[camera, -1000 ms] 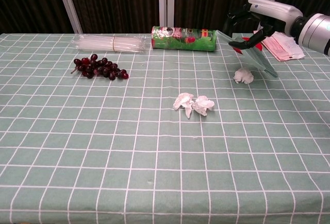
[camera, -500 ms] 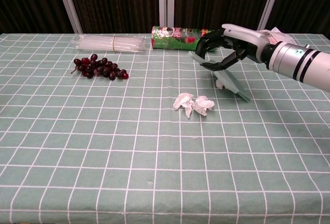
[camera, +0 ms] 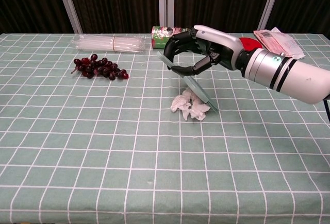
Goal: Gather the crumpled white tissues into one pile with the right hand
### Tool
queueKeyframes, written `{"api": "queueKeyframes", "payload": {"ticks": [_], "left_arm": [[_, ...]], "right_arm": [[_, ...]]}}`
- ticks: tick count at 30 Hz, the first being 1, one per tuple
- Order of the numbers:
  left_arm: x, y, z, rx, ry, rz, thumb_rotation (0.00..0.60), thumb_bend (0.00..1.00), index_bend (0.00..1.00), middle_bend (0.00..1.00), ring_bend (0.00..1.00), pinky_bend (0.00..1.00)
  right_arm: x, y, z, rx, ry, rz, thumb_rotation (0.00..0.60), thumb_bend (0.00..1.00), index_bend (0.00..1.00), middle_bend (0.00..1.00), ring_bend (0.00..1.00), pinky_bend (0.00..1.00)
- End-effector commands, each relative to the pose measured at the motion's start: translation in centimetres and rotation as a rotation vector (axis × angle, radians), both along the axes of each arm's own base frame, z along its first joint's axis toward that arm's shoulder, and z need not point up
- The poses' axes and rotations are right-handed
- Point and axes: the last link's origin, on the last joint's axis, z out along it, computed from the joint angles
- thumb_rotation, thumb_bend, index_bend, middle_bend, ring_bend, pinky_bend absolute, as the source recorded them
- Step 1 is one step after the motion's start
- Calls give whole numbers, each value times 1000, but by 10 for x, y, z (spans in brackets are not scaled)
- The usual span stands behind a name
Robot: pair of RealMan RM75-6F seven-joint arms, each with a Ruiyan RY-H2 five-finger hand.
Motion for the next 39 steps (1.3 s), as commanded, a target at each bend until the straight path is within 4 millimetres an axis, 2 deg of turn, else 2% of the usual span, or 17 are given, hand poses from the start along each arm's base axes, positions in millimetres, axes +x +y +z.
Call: {"api": "queueKeyframes", "payload": {"ticks": [1, 5, 8, 11, 15, 18, 22, 25, 29, 32, 34, 37, 39], "left_arm": [[-1, 0, 0, -2, 0, -1, 600, 16, 82, 97, 43, 82], [-2, -1, 0, 2, -4, -4, 600, 17, 82, 97, 43, 82], [-3, -2, 0, 4, -8, -4, 600, 17, 82, 97, 43, 81], [-4, -2, -1, 3, -12, -8, 600, 17, 81, 97, 43, 82], [-4, -2, -1, 8, -17, -19, 600, 16, 82, 97, 43, 82], [-4, -1, -1, 11, -21, -26, 600, 17, 82, 97, 43, 82], [-4, -1, -1, 9, -26, -33, 600, 17, 82, 97, 43, 82], [-2, 0, -2, 8, -31, -42, 600, 17, 82, 97, 43, 81], [-1, 0, -4, 6, -38, -51, 600, 17, 82, 97, 43, 81], [-1, -1, -4, 7, -37, -49, 600, 17, 82, 97, 43, 82], [-1, -1, -3, 8, -38, -48, 600, 17, 82, 97, 43, 82], [-2, -1, -3, 11, -40, -47, 600, 17, 82, 97, 43, 81], [-2, -1, -4, 8, -41, -46, 600, 17, 82, 97, 43, 82]], "right_arm": [[3, 6, -3, 4, -30, -1, 600, 336, 625, 550, 194, 136], [7, 12, -3, 25, -67, 4, 600, 339, 624, 550, 194, 137], [5, 15, 4, 19, -94, 9, 600, 343, 625, 551, 194, 137], [-2, 14, 21, -28, -122, 7, 600, 349, 625, 551, 194, 137], [-24, 10, 57, -133, -103, -6, 600, 359, 624, 552, 194, 137], [-48, 9, 79, -244, 20, -11, 600, 367, 624, 552, 194, 136], [-94, 13, 97, -376, 335, -21, 600, 370, 627, 546, 194, 137], [-118, 15, 98, -399, 511, -41, 600, 369, 625, 528, 188, 137], [-139, 18, 88, -411, 667, -49, 600, 366, 585, 499, 162, 120], [-145, 21, 75, -376, 705, -74, 600, 364, 518, 455, 126, 94], [-147, 22, 67, -358, 742, -70, 600, 360, 422, 397, 80, 65], [-149, 25, 63, -353, 789, -60, 600, 348, 165, 228, 7, 7], [-148, 30, 66, -357, 777, -70, 600, 338, 44, 135, 0, 0]]}}
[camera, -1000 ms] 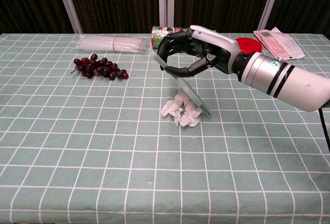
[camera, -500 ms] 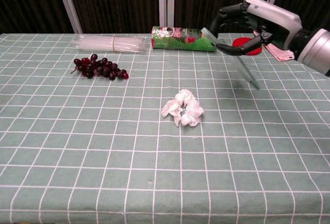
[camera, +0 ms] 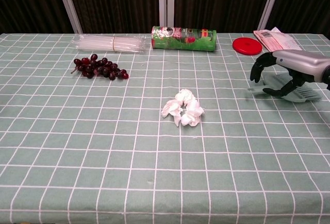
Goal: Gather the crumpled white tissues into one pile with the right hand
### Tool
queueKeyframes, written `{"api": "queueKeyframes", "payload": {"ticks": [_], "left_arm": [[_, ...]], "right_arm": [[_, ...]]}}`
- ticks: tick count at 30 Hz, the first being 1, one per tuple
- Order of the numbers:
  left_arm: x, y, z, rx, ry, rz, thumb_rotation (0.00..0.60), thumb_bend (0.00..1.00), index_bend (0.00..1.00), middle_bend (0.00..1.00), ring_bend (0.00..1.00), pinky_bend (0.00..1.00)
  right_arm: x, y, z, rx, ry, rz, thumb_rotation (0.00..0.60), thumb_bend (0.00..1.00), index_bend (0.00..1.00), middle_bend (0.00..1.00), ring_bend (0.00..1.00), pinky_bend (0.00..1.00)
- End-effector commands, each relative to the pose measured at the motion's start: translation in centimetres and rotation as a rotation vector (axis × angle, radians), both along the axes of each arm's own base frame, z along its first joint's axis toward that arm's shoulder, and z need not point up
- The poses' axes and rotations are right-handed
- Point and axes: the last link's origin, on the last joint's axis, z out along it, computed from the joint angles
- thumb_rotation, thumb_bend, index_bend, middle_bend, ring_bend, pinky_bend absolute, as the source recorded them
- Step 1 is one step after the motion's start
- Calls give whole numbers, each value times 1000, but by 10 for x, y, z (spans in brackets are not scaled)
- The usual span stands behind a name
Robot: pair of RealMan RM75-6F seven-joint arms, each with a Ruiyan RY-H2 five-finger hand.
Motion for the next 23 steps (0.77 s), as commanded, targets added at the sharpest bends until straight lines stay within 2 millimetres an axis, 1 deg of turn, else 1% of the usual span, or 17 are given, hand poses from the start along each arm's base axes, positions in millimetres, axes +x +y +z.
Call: {"api": "queueKeyframes", "payload": {"ticks": [1, 2, 6, 7, 9, 10, 11, 13, 15, 18, 20, 23], "left_arm": [[-1, 0, -1, -4, 0, 1, 600, 17, 82, 97, 43, 82], [-1, 1, -1, -5, 0, 1, 600, 17, 82, 97, 43, 82], [-4, 2, -2, -5, -3, 2, 600, 16, 82, 97, 43, 82], [-5, 3, -2, -7, -3, 3, 600, 16, 82, 97, 43, 81], [-6, 4, -4, -11, -4, 6, 600, 17, 82, 97, 43, 82], [-7, 5, -6, -13, -5, 8, 600, 16, 82, 97, 43, 82], [-8, 5, -7, -13, -6, 8, 600, 17, 82, 97, 43, 82], [-8, 7, -9, -12, -3, 8, 600, 16, 82, 97, 43, 82], [-9, 8, -11, -13, 2, 5, 600, 17, 82, 97, 43, 82], [-8, 9, -12, -7, 3, 1, 600, 17, 82, 97, 43, 82], [-8, 9, -13, 2, 2, 0, 600, 17, 82, 97, 43, 82], [-8, 9, -14, 6, 4, 3, 600, 17, 82, 97, 43, 82]], "right_arm": [[-4, 11, 1, -5, 20, -21, 600, 336, 12, 103, 0, 0], [-5, 14, 6, -17, 8, -21, 600, 336, 0, 86, 0, 0], [-11, 33, 46, -128, -38, -19, 600, 336, 0, 82, 0, 0], [-15, 42, 62, -172, -49, -25, 600, 336, 0, 85, 0, 0], [-19, 60, 86, -241, -67, -38, 600, 337, 0, 90, 0, 0], [-22, 73, 103, -288, -77, -49, 600, 335, 0, 92, 0, 0], [-23, 83, 114, -323, -83, -58, 600, 327, 0, 95, 0, 0], [-26, 106, 138, -394, -96, -85, 600, 277, 0, 106, 0, 0], [-28, 127, 157, -430, -108, -121, 600, 220, 0, 111, 0, 0], [-26, 152, 176, -440, -144, -154, 600, 208, 0, 104, 0, 0], [-24, 166, 184, -441, -162, -152, 600, 212, 0, 103, 0, 0], [-22, 178, 189, -436, -168, -146, 600, 215, 0, 103, 0, 0]]}}
